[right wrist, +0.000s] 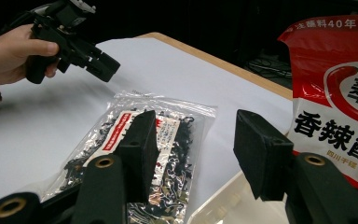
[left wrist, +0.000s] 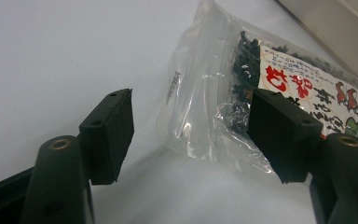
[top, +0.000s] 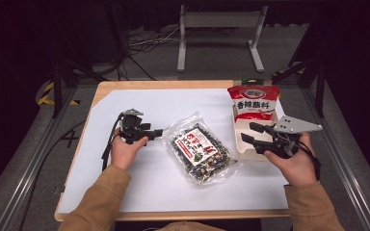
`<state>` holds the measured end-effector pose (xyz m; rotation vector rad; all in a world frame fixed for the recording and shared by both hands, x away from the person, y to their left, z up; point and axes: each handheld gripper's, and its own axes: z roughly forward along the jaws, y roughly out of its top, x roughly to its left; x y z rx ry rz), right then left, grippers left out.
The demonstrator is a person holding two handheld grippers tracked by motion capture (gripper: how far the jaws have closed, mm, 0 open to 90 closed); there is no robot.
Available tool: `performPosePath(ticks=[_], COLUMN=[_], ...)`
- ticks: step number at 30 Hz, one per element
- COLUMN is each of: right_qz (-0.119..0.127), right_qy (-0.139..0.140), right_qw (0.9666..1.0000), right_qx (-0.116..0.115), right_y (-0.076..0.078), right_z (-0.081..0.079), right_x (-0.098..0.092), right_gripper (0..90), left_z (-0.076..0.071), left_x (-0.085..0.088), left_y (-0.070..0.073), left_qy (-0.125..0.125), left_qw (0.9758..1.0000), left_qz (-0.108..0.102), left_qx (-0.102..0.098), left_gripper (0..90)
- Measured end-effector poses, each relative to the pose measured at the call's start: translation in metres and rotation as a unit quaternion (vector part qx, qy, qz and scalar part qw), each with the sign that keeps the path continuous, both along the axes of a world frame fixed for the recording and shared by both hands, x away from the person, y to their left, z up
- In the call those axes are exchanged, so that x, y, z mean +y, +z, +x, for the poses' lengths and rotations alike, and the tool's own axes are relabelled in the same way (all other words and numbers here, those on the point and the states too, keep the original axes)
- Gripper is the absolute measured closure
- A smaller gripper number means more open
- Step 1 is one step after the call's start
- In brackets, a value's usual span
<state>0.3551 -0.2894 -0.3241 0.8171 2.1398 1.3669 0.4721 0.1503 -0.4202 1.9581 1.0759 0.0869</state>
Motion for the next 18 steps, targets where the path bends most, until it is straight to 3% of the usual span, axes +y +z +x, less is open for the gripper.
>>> performPosePath(ticks=[6,18], right_qz=[-0.003,-0.015], right_qy=[0.005,0.003], right_qw=[1.0000,0.9999], right_qx=[-0.001,-0.004], right_y=[0.000,-0.002], right_z=[-0.005,-0.011], right_x=[0.002,0.001], right_gripper=[49.7,49.0], left_z=[0.005,0.013], left_x=[0.000,-0.004], left_y=[-0.007,-0.019], left_qy=[-0.008,-0.007], left_qw=[0.9992,0.9980], left_qz=[-0.021,-0.025], left_qx=[0.034,0.057], left_gripper=[36.5,35.2])
